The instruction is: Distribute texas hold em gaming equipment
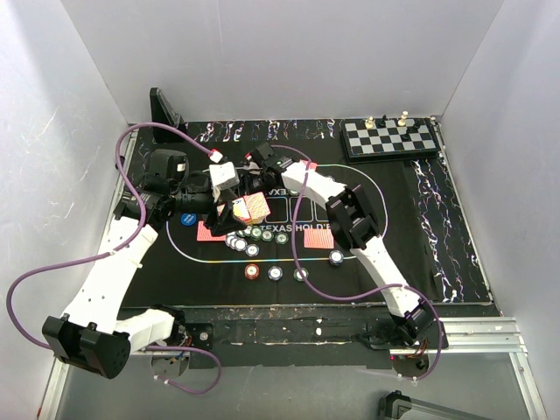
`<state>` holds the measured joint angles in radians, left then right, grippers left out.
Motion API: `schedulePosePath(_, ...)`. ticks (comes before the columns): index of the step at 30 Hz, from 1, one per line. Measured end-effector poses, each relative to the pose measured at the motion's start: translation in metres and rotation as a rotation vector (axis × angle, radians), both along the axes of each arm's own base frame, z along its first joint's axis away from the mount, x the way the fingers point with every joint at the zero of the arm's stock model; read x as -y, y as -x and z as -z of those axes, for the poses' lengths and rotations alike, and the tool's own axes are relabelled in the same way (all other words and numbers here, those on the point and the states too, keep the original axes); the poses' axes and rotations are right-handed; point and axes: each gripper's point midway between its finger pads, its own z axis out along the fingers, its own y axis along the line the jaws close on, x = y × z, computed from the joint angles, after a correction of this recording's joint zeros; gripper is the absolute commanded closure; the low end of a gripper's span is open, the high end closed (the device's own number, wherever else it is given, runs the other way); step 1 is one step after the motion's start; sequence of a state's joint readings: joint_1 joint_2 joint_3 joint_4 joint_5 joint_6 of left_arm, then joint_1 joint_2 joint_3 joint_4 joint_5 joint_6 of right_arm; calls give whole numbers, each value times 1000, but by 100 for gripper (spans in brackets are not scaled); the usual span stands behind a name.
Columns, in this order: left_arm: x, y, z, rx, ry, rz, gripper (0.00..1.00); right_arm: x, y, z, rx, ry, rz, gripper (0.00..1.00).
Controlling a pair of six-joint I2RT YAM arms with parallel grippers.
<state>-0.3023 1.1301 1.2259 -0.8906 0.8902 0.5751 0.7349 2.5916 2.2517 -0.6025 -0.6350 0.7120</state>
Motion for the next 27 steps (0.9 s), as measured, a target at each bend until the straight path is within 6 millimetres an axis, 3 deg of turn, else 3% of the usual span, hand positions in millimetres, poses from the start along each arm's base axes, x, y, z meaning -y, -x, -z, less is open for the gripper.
schedulePosePath(10,0,0,-1,0,2,-2,100,8,-2,-4,56,48,6,37)
schedulePosePath(20,-1,2,-3,11,2,-9,100,-16,16,-24,85,5,-47,35)
schedulePosePath(24,-1,2,-4,12,2,-10,100,-13,17,-25,78,0,-46,26)
schedulePosePath(27,-2,2,-4,11,2,-9,100,9,9,-37,57,3,-4,17)
